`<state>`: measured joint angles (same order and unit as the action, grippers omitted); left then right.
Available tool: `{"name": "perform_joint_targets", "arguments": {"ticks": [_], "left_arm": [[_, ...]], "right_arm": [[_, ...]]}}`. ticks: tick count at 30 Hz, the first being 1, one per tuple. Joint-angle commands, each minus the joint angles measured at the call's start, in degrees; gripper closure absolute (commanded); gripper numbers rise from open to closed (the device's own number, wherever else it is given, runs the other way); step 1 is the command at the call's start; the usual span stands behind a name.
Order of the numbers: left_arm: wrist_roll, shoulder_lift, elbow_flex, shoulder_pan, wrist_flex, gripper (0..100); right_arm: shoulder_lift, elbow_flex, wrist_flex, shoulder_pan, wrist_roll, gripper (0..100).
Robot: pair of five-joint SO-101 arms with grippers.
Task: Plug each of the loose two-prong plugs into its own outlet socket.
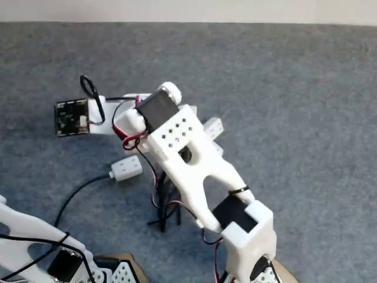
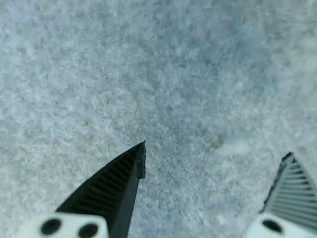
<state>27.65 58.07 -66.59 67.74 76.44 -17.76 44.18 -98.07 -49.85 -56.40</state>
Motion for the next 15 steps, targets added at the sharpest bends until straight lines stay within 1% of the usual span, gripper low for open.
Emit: {"name": "perform_joint_targets", "arguments": {"ticks": [1,4,6,10,12,15], "left_arm": [[0.44,-0.92,-3.56,-1.71,2.46,60],[0.44,-0.92,-4.35,-1.8,3.69,60],[0.44,-0.92,-4.09,-1.98,3.69,60],[0.7,-0.75,-3.91,-2.42,5.63,60],[2.11,-0.75,-4.18,-2.77,6.77,60],[2.29,-0.75,-4.0,-3.47,7.38,60]], "right_arm": [[5.32,-2.42,4.0,2.42,2.81,99.2],[7.43,-6.37,9.19,3.03,3.78,99.2],[8.22,-12.44,14.55,2.24,4.31,99.2],[11.3,-30.9,31.78,-0.57,5.36,99.2],[13.32,-40.4,40.04,-2.24,5.36,99.2],[14.37,-49.63,47.96,-3.65,5.36,99.2]]}}
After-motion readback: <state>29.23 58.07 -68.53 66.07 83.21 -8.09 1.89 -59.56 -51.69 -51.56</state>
